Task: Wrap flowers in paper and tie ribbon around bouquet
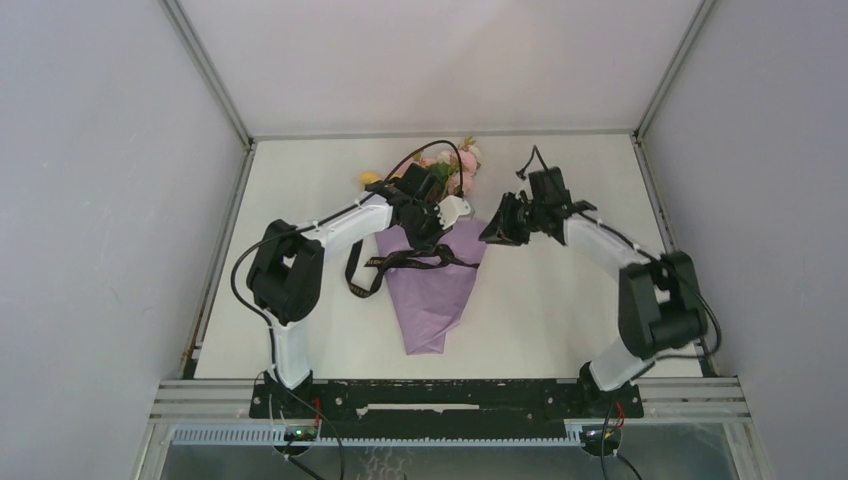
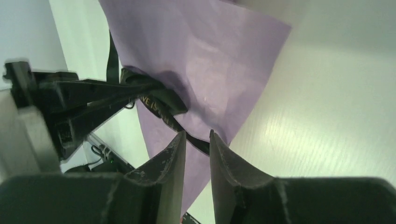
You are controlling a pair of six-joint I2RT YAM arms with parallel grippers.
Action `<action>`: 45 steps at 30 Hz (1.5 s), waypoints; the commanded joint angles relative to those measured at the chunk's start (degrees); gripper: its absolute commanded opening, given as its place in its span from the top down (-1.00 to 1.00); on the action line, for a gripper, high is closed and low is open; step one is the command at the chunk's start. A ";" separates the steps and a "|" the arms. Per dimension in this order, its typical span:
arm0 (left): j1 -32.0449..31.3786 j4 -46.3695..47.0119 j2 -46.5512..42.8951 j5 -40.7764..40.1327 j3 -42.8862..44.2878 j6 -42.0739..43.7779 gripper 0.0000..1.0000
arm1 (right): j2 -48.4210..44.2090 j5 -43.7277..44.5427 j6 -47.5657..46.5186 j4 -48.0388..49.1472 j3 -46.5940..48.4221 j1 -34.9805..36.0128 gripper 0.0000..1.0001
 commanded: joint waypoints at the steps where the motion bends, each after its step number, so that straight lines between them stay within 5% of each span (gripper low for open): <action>1: 0.40 1.90 -0.38 2.55 2.67 -2.56 1.00 | -14.05 11.47 17.62 23.29 -16.91 5.73 0.30; 9: 0.66 2.28 -0.02 4.66 2.52 -3.48 1.00 | -16.32 27.18 25.07 37.41 -25.03 21.42 0.12; 16: 0.65 2.30 0.07 4.82 2.37 -4.12 1.00 | -8.13 30.09 28.78 41.81 -24.46 22.48 -0.05; 29: 0.69 2.20 -0.12 5.66 2.18 -4.24 1.00 | -0.09 38.30 27.70 35.70 -18.47 24.38 -0.02; 33: 0.74 1.94 -0.17 5.58 2.40 -4.16 1.00 | 2.42 37.22 26.68 35.32 -16.80 24.27 0.20; 38: 1.41 0.53 -0.27 6.04 3.32 -4.10 1.00 | 1.62 33.54 22.89 34.18 -16.89 23.39 1.00; 39: 1.57 -0.15 -0.35 5.97 3.65 -4.24 0.93 | 1.15 32.02 21.41 34.07 -16.88 23.26 1.00; 43: 3.19 -9.89 -2.04 5.78 7.87 -2.25 -0.20 | -0.12 20.10 16.08 36.30 -17.17 21.94 1.00; 45: 5.70 -14.33 -5.58 5.94 6.36 0.12 -0.33 | -0.99 14.74 14.97 36.89 -17.13 20.49 1.00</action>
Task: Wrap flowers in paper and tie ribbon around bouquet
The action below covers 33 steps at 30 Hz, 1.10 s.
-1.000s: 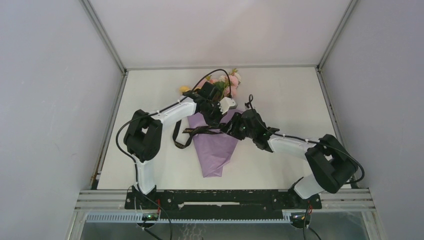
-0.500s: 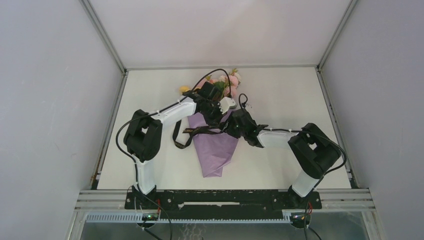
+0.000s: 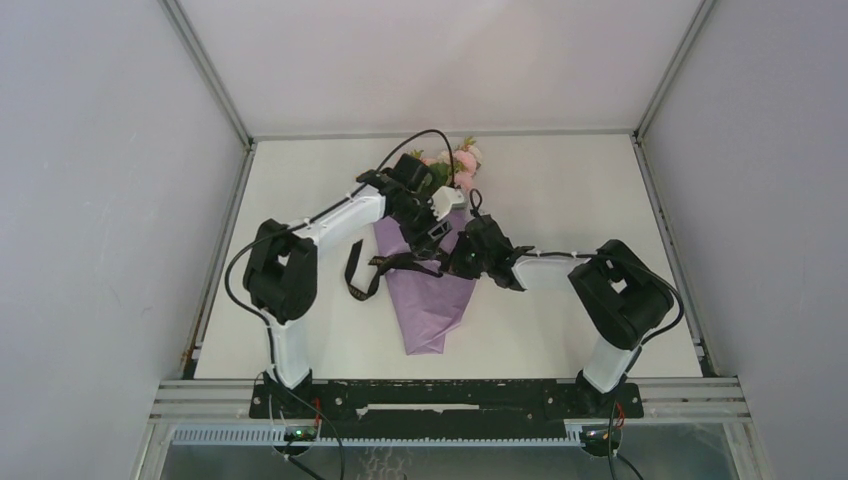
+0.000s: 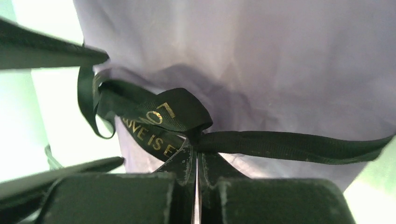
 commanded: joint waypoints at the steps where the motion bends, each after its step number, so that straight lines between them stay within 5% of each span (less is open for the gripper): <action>1: 5.04 -10.54 -8.41 1.42 0.65 4.84 -0.36 | -3.91 -13.92 -5.85 2.72 1.43 -2.31 1.00; 8: 7.28 -13.58 -24.08 -7.94 -24.63 17.01 -0.39 | -2.52 -23.62 -6.79 0.70 2.63 -5.61 1.00; 14: 7.00 -3.56 -26.01 -17.84 -36.35 18.52 -0.56 | -2.38 -26.56 -9.17 -3.59 4.66 -6.82 1.00; 24: 2.45 4.59 -20.05 -24.18 -37.31 19.08 -0.51 | -3.28 -28.05 -12.15 -8.28 6.43 -8.27 1.00; 29: 2.30 0.89 -19.96 -24.07 -34.27 20.18 -0.46 | -3.04 -29.28 -13.16 -10.69 7.12 -8.71 1.00; 33: 2.18 -12.73 -21.44 -20.51 -27.65 23.92 -0.45 | -2.81 -29.28 -14.20 -12.67 7.98 -9.09 1.00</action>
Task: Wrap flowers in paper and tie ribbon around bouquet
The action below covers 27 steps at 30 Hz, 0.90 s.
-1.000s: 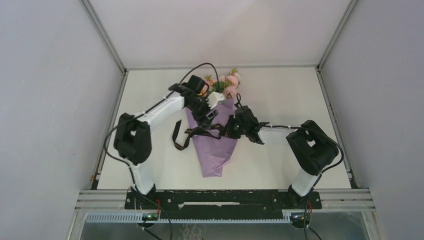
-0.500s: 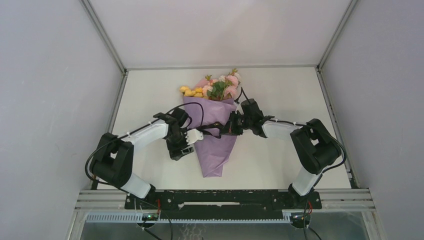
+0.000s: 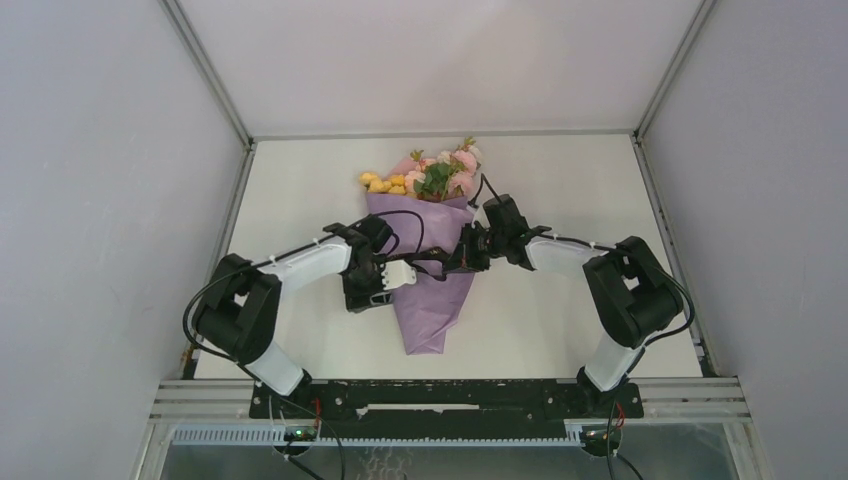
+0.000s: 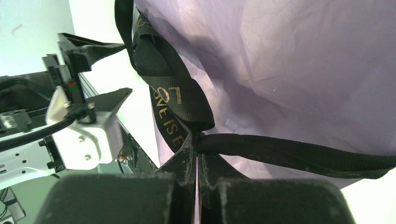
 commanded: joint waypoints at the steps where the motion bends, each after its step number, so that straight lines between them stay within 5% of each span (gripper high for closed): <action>1: -0.24 -15.13 -2.28 4.22 9.97 5.77 -0.45 | -1.44 -1.24 -2.41 -1.73 2.59 -0.65 1.00; 3: -0.20 -19.72 -3.26 7.63 13.01 8.43 -0.46 | -1.05 -1.39 -2.80 -2.35 2.82 -0.86 1.00; 6: 0.23 -14.78 -4.24 9.26 11.83 11.14 -0.58 | -0.46 -1.60 -2.76 -2.23 2.93 -1.08 1.00; 18: -0.07 -1.45 7.90 -4.26 5.79 13.63 -0.60 | 0.13 -3.59 -4.48 -4.70 4.67 -1.37 1.00; 20: 0.25 -0.46 7.29 -3.61 5.42 12.49 -0.40 | 0.24 -4.35 -5.45 -5.81 5.24 -1.41 1.00; 24: 2.08 0.27 5.83 -1.89 5.74 9.69 0.89 | 0.08 -5.30 -8.78 -10.56 6.83 -1.68 1.00; 27: 6.29 1.83 4.56 0.08 7.66 5.11 1.00 | -0.78 -7.60 -11.75 -13.59 7.01 -2.02 1.00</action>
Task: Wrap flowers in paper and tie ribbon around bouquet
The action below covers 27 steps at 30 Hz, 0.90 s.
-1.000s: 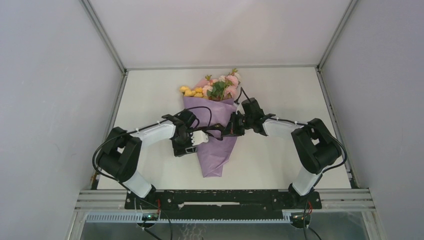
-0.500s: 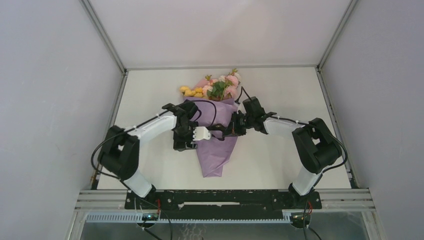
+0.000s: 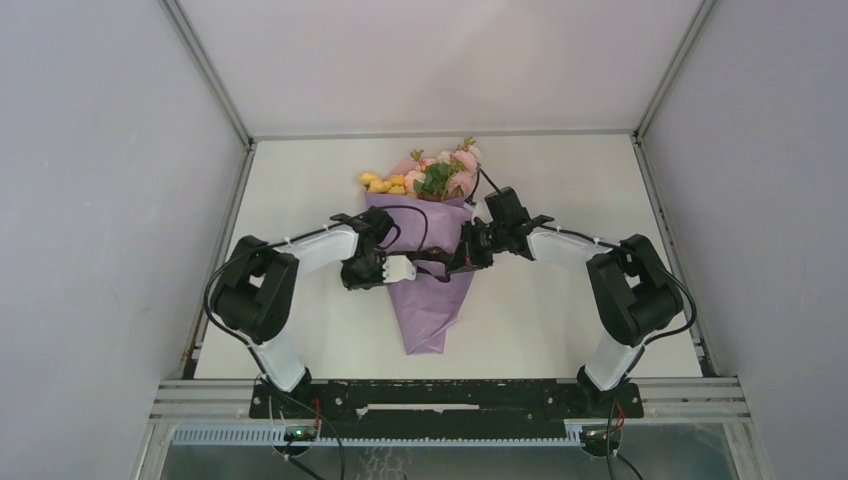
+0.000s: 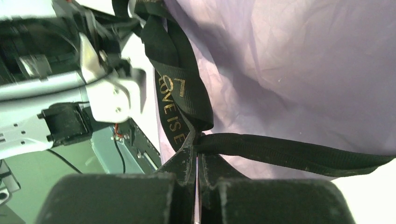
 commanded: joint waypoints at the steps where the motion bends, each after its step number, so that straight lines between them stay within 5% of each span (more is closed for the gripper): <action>1: 5.69 4.77 -3.74 2.63 2.29 -7.04 1.00 | -1.49 -4.29 -6.62 -5.95 2.47 -0.75 1.00; 10: 21.39 9.55 -1.03 -2.14 9.77 -18.39 1.00 | -5.34 -5.63 -12.61 -17.77 2.07 -5.68 1.00; 14: 26.39 14.49 0.06 -10.92 7.96 -19.03 1.00 | -7.61 -4.59 -8.55 -17.63 -3.38 -13.17 1.00; 27: 41.24 22.93 -2.55 -21.56 -0.99 -14.18 1.00 | -10.30 0.18 -1.65 -8.47 -17.84 -37.43 1.00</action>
